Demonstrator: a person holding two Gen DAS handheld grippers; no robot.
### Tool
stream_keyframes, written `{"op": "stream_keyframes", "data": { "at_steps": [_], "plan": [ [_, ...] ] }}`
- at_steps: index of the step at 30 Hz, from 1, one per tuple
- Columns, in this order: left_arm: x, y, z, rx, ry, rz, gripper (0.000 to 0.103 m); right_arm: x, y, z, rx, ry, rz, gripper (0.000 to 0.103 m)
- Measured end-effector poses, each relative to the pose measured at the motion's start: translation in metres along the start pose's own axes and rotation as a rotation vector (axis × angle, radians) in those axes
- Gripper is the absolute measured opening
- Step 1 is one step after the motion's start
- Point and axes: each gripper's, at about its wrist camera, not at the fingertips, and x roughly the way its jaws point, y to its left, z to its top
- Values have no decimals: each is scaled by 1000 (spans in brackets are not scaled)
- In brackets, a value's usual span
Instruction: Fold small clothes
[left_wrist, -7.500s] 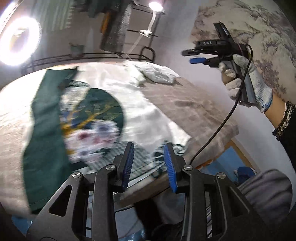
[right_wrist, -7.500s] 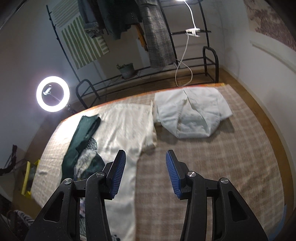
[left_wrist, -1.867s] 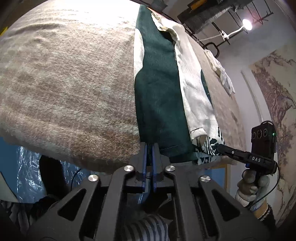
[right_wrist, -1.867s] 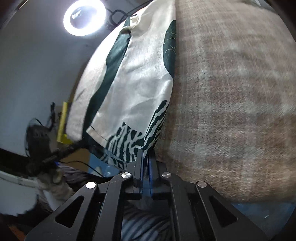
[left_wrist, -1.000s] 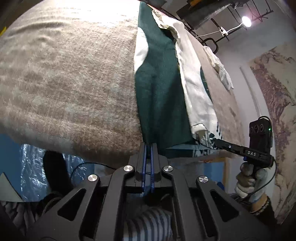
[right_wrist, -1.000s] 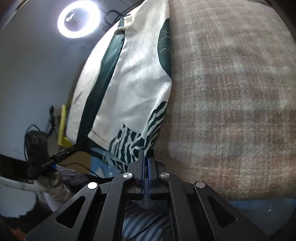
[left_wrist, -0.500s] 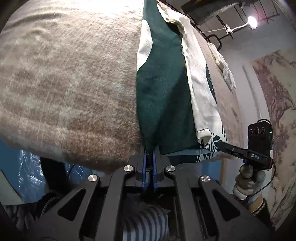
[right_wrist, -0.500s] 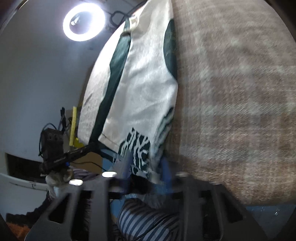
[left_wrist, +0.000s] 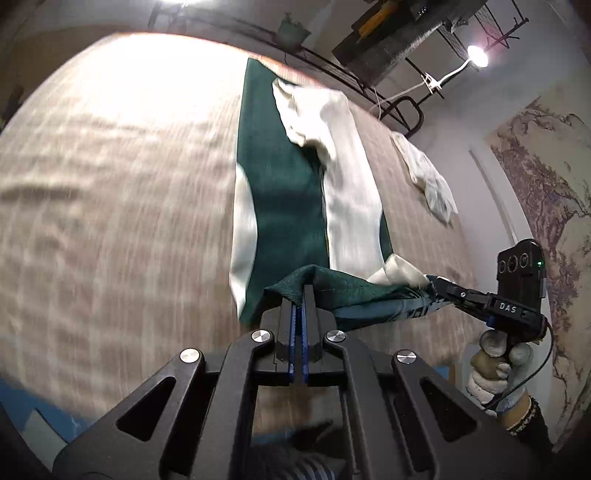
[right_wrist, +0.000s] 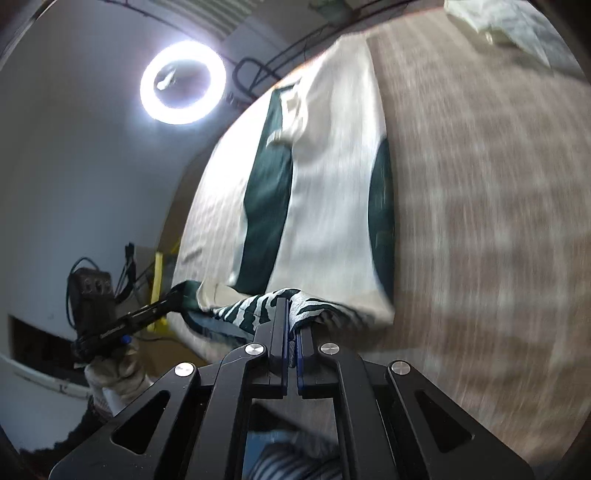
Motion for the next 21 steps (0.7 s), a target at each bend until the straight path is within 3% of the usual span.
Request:
{"op": "stream_keyframes", "data": {
  "at_steps": [10,20,21],
  "plan": [
    [57,18,67,-44,14,60,0,30,-7,91,6,-60,-72,2],
    [85,18,100,15,-27,104,0,56,-29,124,54,-71,-160,2],
    [86,17,101,24,-31,112,5,55,-29,124,44,-77,-167,3]
  ]
}}
